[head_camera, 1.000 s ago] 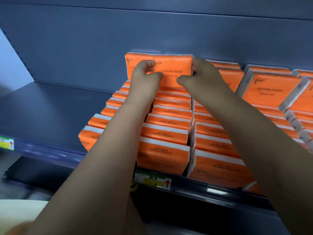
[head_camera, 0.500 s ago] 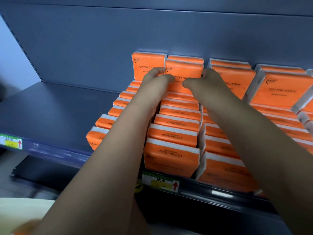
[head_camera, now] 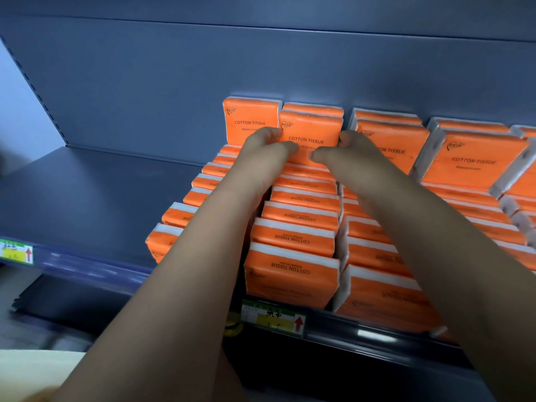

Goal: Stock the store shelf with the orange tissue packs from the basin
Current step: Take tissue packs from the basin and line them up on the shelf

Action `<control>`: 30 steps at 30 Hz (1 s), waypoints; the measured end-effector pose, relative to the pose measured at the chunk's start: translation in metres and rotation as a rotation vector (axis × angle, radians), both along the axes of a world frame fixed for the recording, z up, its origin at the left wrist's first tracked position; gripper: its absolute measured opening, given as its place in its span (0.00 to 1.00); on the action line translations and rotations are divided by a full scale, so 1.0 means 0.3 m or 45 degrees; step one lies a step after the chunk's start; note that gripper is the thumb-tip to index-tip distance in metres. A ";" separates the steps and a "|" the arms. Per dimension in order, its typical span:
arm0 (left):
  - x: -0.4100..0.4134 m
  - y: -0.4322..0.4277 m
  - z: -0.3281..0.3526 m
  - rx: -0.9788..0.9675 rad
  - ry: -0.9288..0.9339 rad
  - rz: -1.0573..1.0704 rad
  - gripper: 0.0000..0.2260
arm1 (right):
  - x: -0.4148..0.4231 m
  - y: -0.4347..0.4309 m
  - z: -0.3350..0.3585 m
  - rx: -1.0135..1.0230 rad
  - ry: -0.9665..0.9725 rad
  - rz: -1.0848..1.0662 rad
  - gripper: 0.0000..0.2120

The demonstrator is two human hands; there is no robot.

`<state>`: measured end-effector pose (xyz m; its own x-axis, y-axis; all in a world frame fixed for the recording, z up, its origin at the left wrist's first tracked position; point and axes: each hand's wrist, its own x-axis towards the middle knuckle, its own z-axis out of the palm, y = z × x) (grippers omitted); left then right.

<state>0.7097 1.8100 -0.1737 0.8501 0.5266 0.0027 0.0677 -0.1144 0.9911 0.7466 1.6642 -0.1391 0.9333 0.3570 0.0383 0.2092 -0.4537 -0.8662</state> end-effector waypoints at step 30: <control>-1.351 0.189 -0.163 1.516 0.663 0.698 0.32 | -0.902 0.317 -0.183 -0.175 -1.077 0.796 0.27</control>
<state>0.3044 1.8666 -0.2225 0.5822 0.6914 0.4278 0.6997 -0.6940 0.1694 0.4761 1.7593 -0.1940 0.2708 0.8151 0.5121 0.9499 -0.1401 -0.2793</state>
